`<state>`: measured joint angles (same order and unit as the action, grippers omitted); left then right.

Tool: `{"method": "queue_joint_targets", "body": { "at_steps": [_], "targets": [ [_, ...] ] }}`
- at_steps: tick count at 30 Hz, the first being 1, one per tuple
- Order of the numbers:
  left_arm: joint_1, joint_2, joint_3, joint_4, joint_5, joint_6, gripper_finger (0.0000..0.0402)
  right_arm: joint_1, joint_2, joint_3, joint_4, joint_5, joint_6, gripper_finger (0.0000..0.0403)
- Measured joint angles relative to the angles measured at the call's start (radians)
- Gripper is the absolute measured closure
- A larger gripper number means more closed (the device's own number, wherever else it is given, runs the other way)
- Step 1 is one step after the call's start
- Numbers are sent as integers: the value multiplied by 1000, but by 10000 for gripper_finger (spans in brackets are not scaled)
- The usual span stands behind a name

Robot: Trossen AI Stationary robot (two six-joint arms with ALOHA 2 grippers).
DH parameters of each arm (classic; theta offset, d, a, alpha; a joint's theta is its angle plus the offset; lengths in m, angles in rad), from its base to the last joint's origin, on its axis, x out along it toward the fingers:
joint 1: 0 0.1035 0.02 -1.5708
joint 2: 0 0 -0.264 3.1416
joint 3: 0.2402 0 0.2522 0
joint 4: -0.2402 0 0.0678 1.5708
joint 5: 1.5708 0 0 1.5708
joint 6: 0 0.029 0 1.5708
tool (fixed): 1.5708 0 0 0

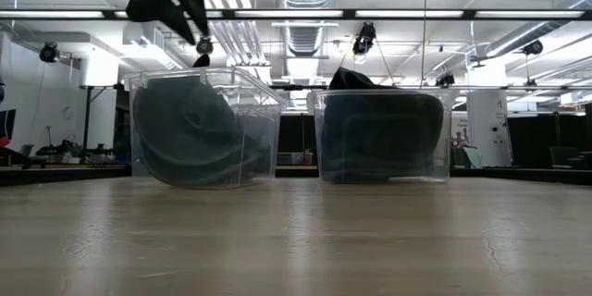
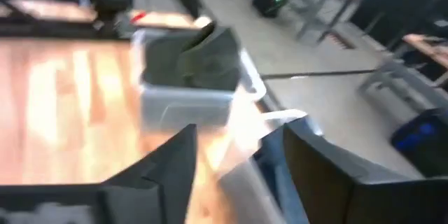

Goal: Pick & Place hat
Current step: Return to Home Position

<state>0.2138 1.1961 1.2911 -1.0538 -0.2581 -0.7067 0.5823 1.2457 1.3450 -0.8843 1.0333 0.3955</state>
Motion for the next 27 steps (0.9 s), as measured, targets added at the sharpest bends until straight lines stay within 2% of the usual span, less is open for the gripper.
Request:
{"method": "queue_joint_targets", "body": {
  "at_steps": [3, 6, 8, 11, 13, 15, 20, 24, 27],
  "targets": [
    [-10, -35, 0, 73, 10, 47, 236, 0, -7, -48, -2, -82, 26, 261],
    [-38, -72, -1, 117, -4, 126, 252, -3, -31, -110, -3, -123, 55, 356],
    [-65, -94, -2, 133, -58, 141, 280, -3, -55, -152, -2, -125, 72, 382],
    [-113, -120, -2, 182, -195, 149, 347, -3, -113, -218, 9, -148, 97, 393],
    [-139, -134, -3, 237, -210, 226, 386, -3, -166, -274, 48, -146, 83, 395],
    [-162, -146, -15, 298, -167, 288, 393, -3, -228, -352, 146, -184, -3, 395],
    [-214, -200, -101, 476, 9, 352, 400, -2, -391, -564, 561, -389, -291, 395],
    [-298, -273, -235, 663, 25, 437, 400, -3, -513, -680, 741, -509, -367, 395],
    [-374, -338, -346, 801, 42, 513, 401, -8, -596, -765, 802, -563, -400, 395]
  ]
}}
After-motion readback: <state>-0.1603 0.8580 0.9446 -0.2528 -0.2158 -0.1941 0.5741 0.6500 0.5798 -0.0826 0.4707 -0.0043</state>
